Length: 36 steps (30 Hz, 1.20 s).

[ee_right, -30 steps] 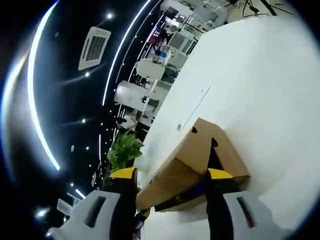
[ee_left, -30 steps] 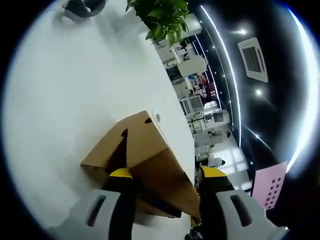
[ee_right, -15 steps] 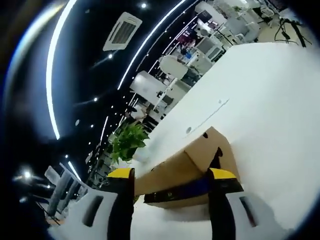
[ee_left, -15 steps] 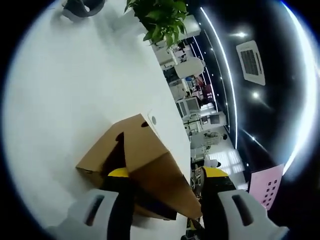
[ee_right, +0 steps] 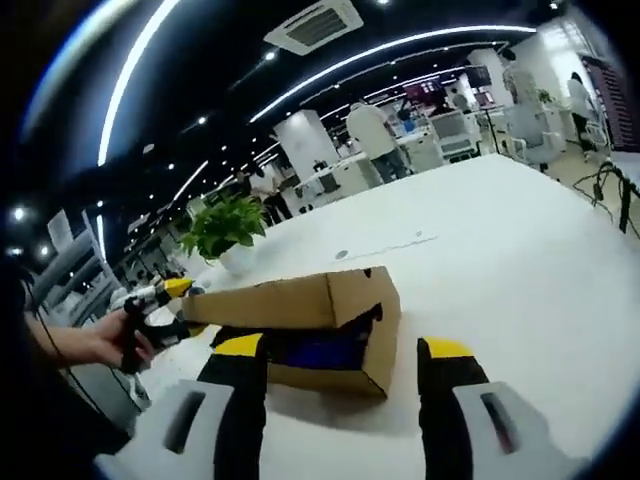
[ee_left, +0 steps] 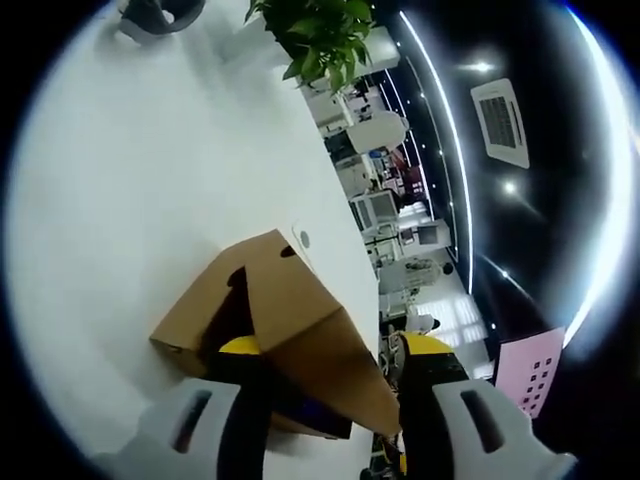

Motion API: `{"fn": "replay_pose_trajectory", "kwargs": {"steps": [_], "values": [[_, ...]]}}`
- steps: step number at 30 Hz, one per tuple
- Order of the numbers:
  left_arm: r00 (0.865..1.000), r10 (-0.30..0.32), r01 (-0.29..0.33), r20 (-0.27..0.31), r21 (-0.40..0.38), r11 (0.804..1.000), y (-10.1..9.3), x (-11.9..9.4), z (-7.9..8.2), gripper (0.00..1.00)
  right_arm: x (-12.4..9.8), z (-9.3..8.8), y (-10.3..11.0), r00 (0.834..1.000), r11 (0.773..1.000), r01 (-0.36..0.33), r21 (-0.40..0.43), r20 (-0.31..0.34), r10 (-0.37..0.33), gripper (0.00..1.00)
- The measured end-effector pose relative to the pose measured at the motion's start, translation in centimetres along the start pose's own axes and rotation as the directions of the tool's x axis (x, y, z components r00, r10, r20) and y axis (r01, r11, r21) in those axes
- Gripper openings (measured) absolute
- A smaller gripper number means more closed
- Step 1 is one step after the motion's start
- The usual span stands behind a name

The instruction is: Operate the shoe box by opening the lid, removing the specified soft item, and placing it in the target area until the item is outside and the box remains undamaged.

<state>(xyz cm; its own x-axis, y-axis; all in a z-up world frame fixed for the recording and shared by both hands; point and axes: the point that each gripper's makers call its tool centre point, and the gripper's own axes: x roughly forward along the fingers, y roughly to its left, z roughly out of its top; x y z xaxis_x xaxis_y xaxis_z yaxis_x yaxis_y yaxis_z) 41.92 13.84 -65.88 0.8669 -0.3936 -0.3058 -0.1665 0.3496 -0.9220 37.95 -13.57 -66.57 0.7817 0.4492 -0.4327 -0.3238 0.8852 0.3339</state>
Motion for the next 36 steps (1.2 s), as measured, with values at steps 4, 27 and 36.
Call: {"fn": "replay_pose_trajectory", "kwargs": {"steps": [4, 27, 36], "values": [[1.000, -0.012, 0.012, -0.010, -0.006, 1.000, -0.2, 0.0, 0.0, 0.51, -0.1, -1.0, -0.9, 0.995, 0.979, 0.062, -0.194, -0.059, -0.075, 0.56], [0.997, -0.040, 0.040, -0.064, -0.010, 0.999, -0.9, -0.1, -0.2, 0.52, 1.5, -0.8, -0.2, 0.988, 0.932, 0.142, -0.334, -0.008, -0.153, 0.54], [0.996, -0.051, 0.051, -0.074, -0.009, 0.999, -1.7, 0.1, -0.6, 0.52, 3.7, -0.7, -0.2, 0.987, 0.953, 0.153, -0.263, -0.011, -0.161, 0.55]]}}
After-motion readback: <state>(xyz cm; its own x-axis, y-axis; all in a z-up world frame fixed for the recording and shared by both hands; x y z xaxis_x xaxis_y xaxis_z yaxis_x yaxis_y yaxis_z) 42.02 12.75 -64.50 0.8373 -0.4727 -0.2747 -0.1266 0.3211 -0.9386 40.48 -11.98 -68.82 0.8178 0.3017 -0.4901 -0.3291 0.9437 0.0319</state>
